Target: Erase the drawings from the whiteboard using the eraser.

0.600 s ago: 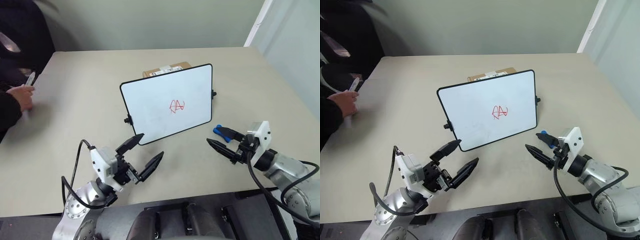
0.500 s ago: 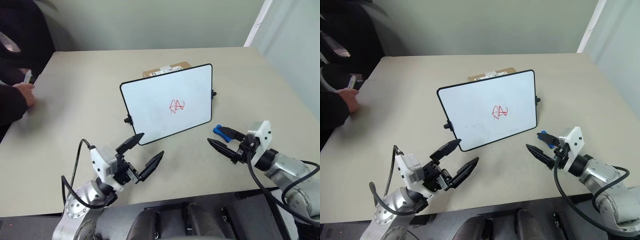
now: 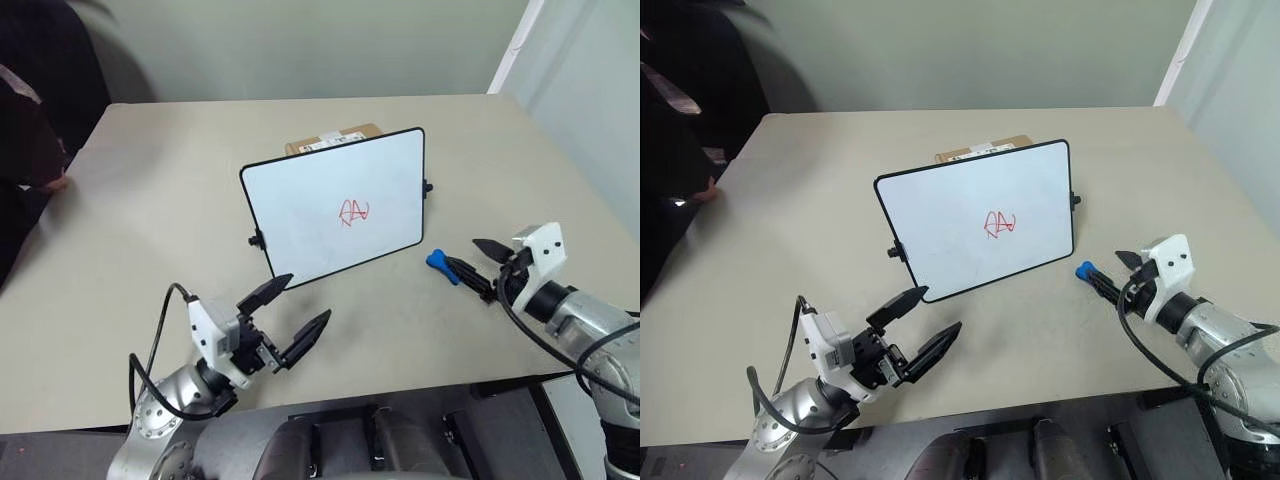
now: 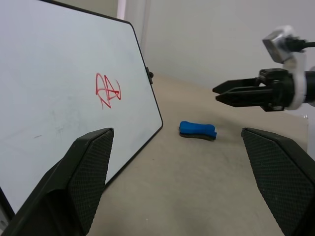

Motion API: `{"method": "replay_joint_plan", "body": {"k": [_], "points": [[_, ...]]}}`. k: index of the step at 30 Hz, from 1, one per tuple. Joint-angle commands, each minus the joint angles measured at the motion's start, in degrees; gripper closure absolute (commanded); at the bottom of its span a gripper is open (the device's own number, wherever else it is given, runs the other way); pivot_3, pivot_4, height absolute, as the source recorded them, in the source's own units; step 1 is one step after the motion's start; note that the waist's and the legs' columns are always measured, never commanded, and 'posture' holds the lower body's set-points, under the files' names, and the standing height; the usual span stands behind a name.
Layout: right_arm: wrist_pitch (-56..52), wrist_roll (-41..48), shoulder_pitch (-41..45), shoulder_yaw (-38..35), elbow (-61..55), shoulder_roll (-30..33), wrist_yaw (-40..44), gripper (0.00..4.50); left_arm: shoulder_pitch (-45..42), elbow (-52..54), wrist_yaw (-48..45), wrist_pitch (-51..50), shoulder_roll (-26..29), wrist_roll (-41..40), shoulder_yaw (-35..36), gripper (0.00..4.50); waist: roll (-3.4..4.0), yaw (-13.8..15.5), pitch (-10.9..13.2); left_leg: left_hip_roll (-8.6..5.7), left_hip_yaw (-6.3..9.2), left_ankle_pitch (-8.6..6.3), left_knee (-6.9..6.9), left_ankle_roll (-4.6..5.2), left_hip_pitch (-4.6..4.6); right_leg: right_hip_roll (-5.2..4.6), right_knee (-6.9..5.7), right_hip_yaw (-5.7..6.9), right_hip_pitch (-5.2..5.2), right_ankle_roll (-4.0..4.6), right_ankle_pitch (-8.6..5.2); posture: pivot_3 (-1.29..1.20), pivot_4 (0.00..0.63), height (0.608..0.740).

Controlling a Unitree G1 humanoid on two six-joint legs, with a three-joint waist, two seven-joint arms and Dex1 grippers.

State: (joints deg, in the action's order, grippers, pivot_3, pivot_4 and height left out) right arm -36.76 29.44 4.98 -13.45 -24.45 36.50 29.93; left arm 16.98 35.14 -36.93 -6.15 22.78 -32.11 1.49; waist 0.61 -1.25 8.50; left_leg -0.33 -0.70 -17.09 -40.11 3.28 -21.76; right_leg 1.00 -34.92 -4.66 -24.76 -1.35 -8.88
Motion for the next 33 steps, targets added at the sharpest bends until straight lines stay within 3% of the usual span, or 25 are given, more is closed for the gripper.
{"method": "replay_joint_plan", "body": {"k": [1, 15, 24, 28, 33], "points": [[-1.2, -2.71, 2.05, 1.22, 2.12, 1.83, -0.84, 0.02, 0.91, 3.01, 1.03, 0.45, -0.15, -0.08, 0.71, 0.0, 0.0, 0.03, 0.0, 0.0, 0.0, 0.0, 0.0, 0.0, 0.0, 0.0, 0.0, 0.0, 0.0, 0.0, 0.0, 0.0, 0.15, 0.74], [-9.42, -8.37, 12.17, 12.55, 13.14, 5.81, 2.32, 0.02, 3.51, 5.73, 2.75, 0.52, -0.24, -0.58, 1.3, 0.0, 0.01, -0.02, 0.0, 0.0, -0.01, 0.01, 0.01, -0.02, -0.02, 0.0, 0.01, 0.0, 0.0, -0.04, -0.02, 0.0, 0.15, 0.74], [-10.66, -10.78, 13.36, 14.02, 15.57, 5.85, 3.07, 0.02, 3.55, 5.81, 2.91, 0.56, -0.28, -0.38, 0.96, 0.0, 0.01, 0.16, 0.0, 0.0, -0.01, 0.01, 0.0, -0.01, -0.01, 0.0, 0.02, 0.01, 0.01, -0.04, -0.03, 0.0, 0.15, 0.74], [-10.58, -11.2, 13.44, 14.01, 15.53, 5.76, 3.12, 1.16, 3.31, 5.65, 2.96, 0.55, -0.26, -0.35, 1.01, 0.0, 0.01, 0.19, 0.0, 0.0, -0.01, 0.01, 0.0, -0.01, -0.01, 0.0, 0.01, 0.01, 0.01, -0.04, -0.03, 0.0, 0.15, 0.74], [-10.16, -10.08, 12.57, 12.6, 12.82, 5.66, 3.89, 2.93, 3.16, 5.36, 3.29, 0.78, -0.15, -0.07, 1.6, 0.0, 0.01, 0.19, 0.0, 0.0, -0.01, -0.01, -0.01, 0.01, 0.0, -0.01, 0.01, 0.01, 0.01, -0.03, -0.02, 0.0, 0.15, 0.74]]}}
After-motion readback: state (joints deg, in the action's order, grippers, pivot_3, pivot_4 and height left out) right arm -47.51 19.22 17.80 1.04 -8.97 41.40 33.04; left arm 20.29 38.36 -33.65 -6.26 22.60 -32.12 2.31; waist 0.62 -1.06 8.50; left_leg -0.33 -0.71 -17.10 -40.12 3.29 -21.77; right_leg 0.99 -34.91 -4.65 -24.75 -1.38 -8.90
